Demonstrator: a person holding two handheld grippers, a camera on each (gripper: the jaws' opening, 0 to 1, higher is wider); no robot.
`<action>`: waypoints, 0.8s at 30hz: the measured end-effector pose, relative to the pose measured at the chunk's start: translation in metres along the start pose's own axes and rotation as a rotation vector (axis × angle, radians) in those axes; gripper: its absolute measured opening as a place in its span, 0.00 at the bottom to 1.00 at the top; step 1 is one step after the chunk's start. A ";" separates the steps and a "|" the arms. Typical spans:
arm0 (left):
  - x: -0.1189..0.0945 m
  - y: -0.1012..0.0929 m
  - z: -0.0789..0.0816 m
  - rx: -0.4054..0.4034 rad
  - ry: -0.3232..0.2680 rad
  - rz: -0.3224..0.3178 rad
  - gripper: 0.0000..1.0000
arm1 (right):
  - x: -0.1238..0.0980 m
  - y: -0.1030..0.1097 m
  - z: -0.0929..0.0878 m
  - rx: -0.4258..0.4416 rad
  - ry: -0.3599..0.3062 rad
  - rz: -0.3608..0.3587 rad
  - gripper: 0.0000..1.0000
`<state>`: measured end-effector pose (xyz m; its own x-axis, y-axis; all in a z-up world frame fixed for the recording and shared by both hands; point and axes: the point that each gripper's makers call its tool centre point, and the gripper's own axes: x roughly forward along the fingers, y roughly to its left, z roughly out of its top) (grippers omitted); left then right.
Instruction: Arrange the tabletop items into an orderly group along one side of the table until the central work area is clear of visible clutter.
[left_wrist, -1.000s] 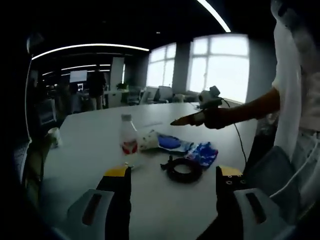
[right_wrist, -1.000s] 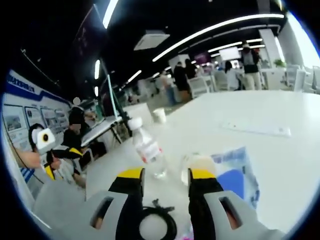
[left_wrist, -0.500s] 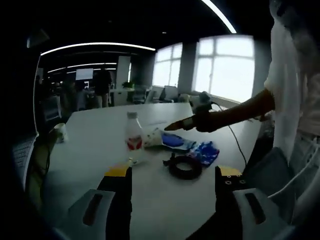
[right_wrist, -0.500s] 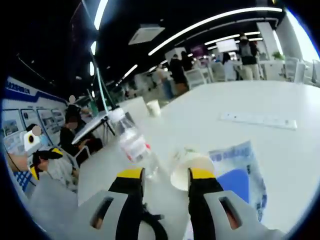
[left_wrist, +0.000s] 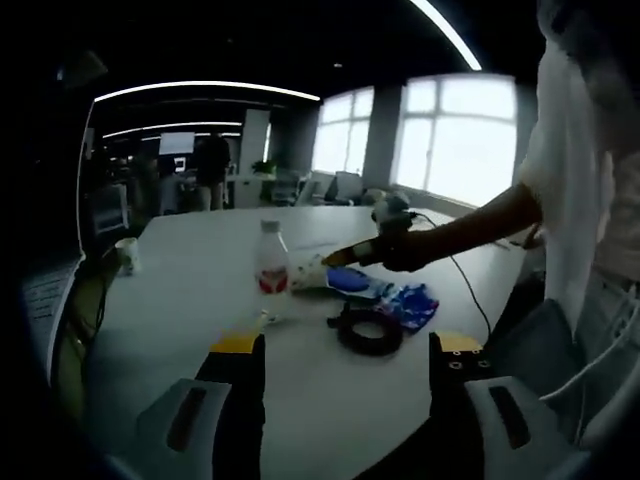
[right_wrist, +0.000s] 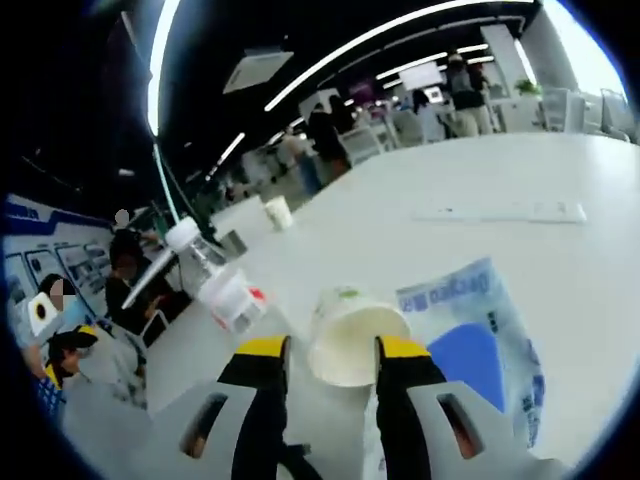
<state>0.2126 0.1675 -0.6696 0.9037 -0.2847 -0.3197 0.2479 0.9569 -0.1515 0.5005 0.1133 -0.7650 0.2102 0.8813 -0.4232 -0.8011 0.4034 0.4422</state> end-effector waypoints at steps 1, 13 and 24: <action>-0.001 0.000 0.000 0.000 0.000 0.001 0.63 | 0.001 0.000 0.000 -0.007 0.002 0.001 0.31; -0.005 0.006 -0.002 -0.018 -0.005 0.018 0.62 | 0.011 0.018 -0.002 0.025 0.000 0.017 0.28; -0.009 0.008 -0.006 -0.037 0.003 0.029 0.61 | 0.023 0.023 0.000 0.056 -0.003 0.005 0.15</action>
<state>0.2041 0.1771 -0.6735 0.9094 -0.2575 -0.3267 0.2090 0.9619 -0.1763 0.4874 0.1424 -0.7642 0.2083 0.8841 -0.4183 -0.7696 0.4121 0.4877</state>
